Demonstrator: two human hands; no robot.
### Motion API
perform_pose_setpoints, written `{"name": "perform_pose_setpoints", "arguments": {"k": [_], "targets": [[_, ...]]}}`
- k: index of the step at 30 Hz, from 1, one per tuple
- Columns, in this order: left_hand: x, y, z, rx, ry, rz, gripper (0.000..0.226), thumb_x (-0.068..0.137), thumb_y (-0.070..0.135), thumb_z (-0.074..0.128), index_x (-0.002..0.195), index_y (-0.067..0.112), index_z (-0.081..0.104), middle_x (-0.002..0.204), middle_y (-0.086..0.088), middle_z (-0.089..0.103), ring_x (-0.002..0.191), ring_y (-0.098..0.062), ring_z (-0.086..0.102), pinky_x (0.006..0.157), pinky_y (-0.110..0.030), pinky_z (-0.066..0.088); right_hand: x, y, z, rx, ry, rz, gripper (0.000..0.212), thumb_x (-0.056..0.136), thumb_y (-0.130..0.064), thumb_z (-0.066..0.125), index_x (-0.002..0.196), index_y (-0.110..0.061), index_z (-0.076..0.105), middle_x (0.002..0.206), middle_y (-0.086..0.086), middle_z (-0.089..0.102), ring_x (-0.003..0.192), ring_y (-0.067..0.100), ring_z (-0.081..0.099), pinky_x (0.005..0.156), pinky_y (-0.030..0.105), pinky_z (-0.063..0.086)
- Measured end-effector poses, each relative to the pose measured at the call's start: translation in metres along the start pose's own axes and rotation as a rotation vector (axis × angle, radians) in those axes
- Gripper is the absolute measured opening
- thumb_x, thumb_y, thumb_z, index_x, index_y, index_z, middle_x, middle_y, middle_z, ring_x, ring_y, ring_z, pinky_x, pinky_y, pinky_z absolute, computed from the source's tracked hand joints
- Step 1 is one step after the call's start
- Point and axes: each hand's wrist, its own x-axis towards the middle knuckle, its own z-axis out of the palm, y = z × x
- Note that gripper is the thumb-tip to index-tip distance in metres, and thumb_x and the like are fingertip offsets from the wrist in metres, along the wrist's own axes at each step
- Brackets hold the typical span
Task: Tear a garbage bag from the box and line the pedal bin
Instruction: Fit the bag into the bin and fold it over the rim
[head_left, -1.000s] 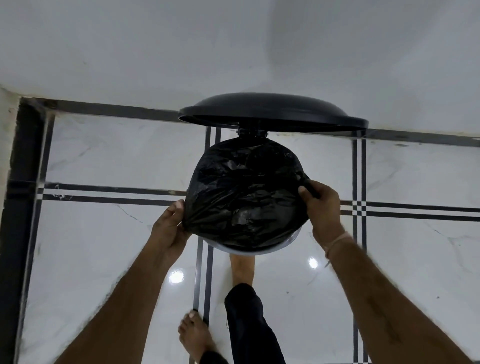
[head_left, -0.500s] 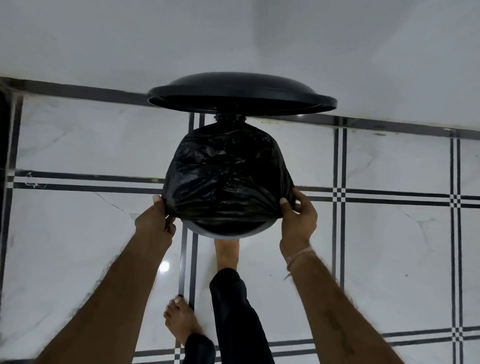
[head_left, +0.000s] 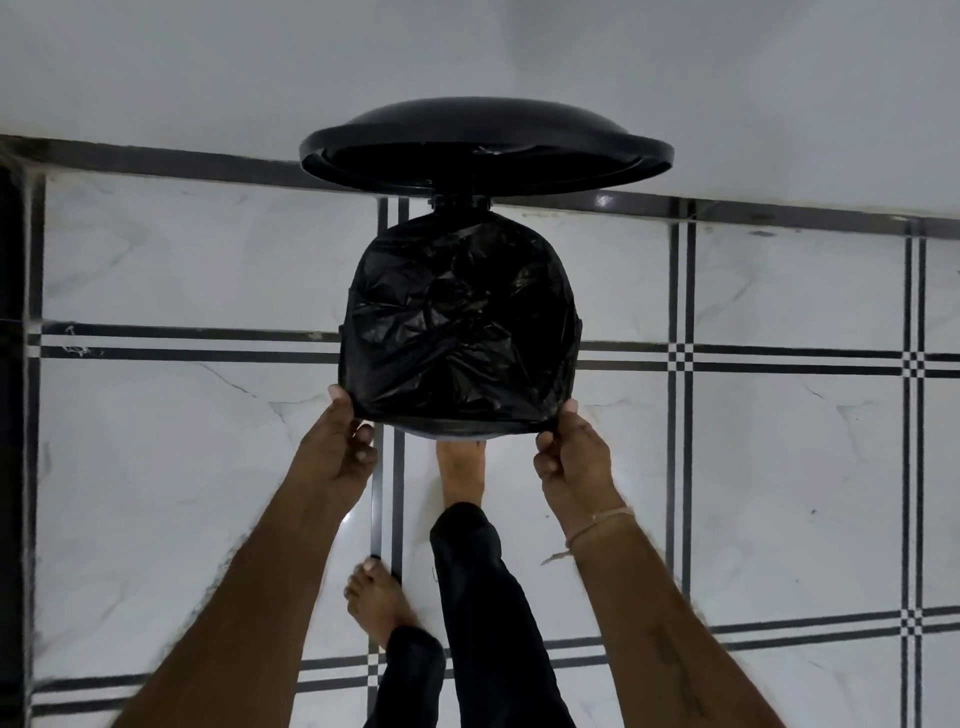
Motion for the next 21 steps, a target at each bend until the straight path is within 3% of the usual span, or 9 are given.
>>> {"name": "perform_pose_setpoints", "arguments": {"k": [6, 10, 14, 16, 19, 21], "targets": [[-0.005, -0.018, -0.005, -0.122, -0.081, -0.071, 0.015, 0.101, 0.036, 0.059, 0.099, 0.023, 0.067, 0.084, 0.010, 0.064, 0.050, 0.000, 0.053, 0.041, -0.013, 0.036, 0.004, 0.018, -0.003, 0.220, -0.068, 0.174, 0.027, 0.101, -0.033, 0.063, 0.092, -0.009, 0.069, 0.070, 0.002, 0.072, 0.046, 0.007, 0.062, 0.043, 0.017, 0.052], [-0.002, -0.022, -0.004, -0.106, -0.021, -0.101, 0.018, 0.099, 0.037, 0.062, 0.097, 0.020, 0.067, 0.083, 0.008, 0.063, 0.055, -0.001, 0.051, 0.041, -0.014, 0.037, 0.009, 0.027, 0.000, 0.298, -0.090, 0.192, 0.027, 0.101, -0.029, 0.063, 0.097, -0.004, 0.069, 0.087, 0.007, 0.072, 0.063, 0.012, 0.066, 0.054, 0.020, 0.060], [0.006, -0.021, 0.001, -0.104, 0.035, -0.119, 0.017, 0.101, 0.032, 0.061, 0.093, 0.018, 0.064, 0.083, 0.005, 0.064, 0.057, -0.003, 0.054, 0.041, -0.015, 0.039, 0.018, 0.026, 0.004, 0.311, -0.075, 0.179, 0.025, 0.104, -0.025, 0.059, 0.097, -0.002, 0.068, 0.082, 0.008, 0.074, 0.076, 0.015, 0.065, 0.058, 0.022, 0.062], [0.012, -0.019, 0.005, -0.070, 0.051, -0.128, 0.018, 0.103, 0.030, 0.061, 0.089, 0.018, 0.062, 0.079, 0.004, 0.064, 0.053, -0.003, 0.056, 0.040, -0.014, 0.039, 0.022, 0.023, 0.006, 0.345, -0.085, 0.157, 0.026, 0.106, -0.023, 0.057, 0.100, -0.001, 0.069, 0.083, 0.010, 0.077, 0.086, 0.019, 0.070, 0.066, 0.027, 0.065], [0.018, -0.015, 0.015, -0.027, 0.081, -0.117, 0.019, 0.104, 0.024, 0.061, 0.086, 0.018, 0.060, 0.079, 0.001, 0.060, 0.046, -0.002, 0.056, 0.039, -0.013, 0.040, 0.024, 0.017, 0.006, 0.356, -0.105, 0.089, 0.042, 0.103, -0.042, 0.057, 0.109, -0.002, 0.069, 0.097, 0.011, 0.076, 0.099, 0.022, 0.072, 0.088, 0.033, 0.063], [0.015, -0.011, 0.021, -0.083, 0.076, -0.081, 0.021, 0.103, 0.035, 0.060, 0.094, 0.017, 0.064, 0.089, 0.001, 0.064, 0.064, -0.006, 0.060, 0.045, -0.015, 0.044, 0.024, 0.013, 0.002, 0.325, -0.140, 0.037, 0.047, 0.099, -0.047, 0.061, 0.117, -0.005, 0.069, 0.108, 0.012, 0.076, 0.110, 0.024, 0.071, 0.101, 0.035, 0.056]]}}
